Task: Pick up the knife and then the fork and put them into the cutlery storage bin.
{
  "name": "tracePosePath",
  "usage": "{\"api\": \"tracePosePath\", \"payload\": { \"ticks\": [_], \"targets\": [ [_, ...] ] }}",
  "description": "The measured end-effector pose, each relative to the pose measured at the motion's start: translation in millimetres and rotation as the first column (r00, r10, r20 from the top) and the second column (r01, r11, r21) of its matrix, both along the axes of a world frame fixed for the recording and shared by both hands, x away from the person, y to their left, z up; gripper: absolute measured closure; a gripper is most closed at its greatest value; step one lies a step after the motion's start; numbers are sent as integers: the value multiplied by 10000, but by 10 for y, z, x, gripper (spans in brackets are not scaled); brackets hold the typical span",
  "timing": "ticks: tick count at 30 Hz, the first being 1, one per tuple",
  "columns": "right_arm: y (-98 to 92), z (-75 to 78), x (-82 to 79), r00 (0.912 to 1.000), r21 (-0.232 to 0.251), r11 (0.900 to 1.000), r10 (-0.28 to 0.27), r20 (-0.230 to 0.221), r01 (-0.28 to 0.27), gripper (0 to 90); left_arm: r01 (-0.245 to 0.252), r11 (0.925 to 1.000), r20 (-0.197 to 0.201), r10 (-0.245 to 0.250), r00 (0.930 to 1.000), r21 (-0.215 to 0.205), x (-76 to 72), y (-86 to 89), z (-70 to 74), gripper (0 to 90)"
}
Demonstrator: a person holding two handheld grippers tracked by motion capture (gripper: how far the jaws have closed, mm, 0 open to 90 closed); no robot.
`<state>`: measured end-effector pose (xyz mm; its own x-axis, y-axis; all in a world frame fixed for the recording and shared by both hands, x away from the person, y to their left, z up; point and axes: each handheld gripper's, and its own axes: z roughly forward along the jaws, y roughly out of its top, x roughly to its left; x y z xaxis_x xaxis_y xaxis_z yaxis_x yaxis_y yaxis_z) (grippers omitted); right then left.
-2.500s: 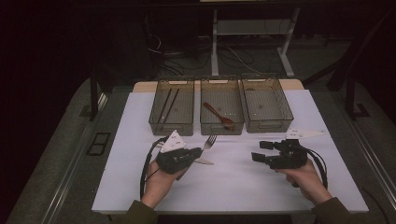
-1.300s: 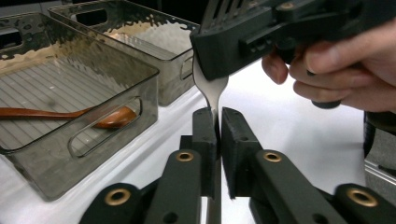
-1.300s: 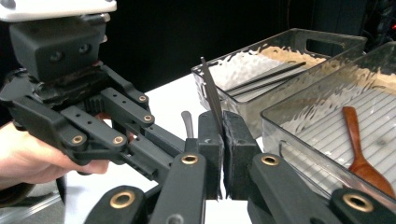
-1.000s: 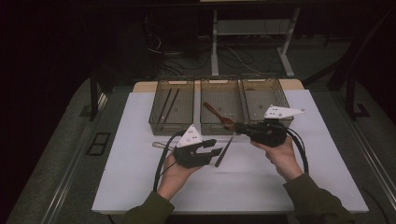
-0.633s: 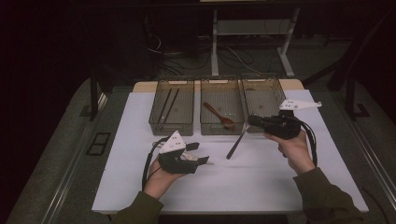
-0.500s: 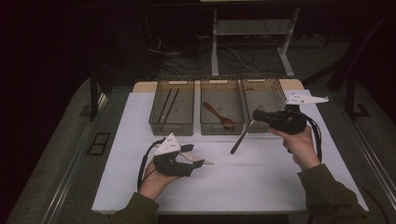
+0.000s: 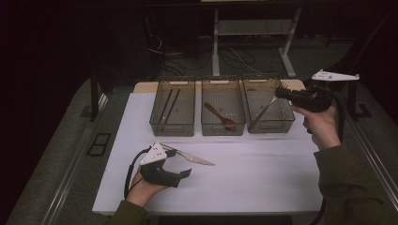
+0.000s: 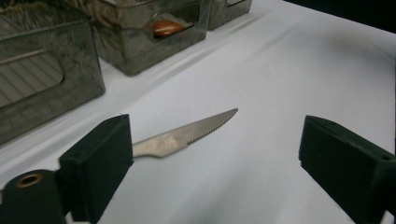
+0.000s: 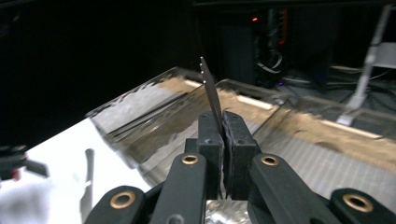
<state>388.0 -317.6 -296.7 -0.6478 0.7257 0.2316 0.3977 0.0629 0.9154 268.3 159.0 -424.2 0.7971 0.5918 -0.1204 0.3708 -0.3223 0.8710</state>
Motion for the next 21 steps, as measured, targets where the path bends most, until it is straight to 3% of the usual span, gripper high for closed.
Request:
{"api": "tracePosePath", "payload": {
  "ticks": [3, 10, 21],
  "targets": [
    [-81, 71, 102, 9994, -133, 9993, -352, 57, 353, 861, -27, 10000, -16, 28, 10000, 88, -22, 26, -8, 6],
    [-213, 121, 367, 9947, -350, 9943, -1010, -194, 1002, 861, -73, 9998, -45, 74, 10000, 174, -29, 40, -15, 0],
    [-162, -164, 678, 9854, -769, 9919, -1108, -1291, 1015, 860, -33, 9993, -161, 39, 9999, 369, -21, 49, -15, 0]
  ]
}}
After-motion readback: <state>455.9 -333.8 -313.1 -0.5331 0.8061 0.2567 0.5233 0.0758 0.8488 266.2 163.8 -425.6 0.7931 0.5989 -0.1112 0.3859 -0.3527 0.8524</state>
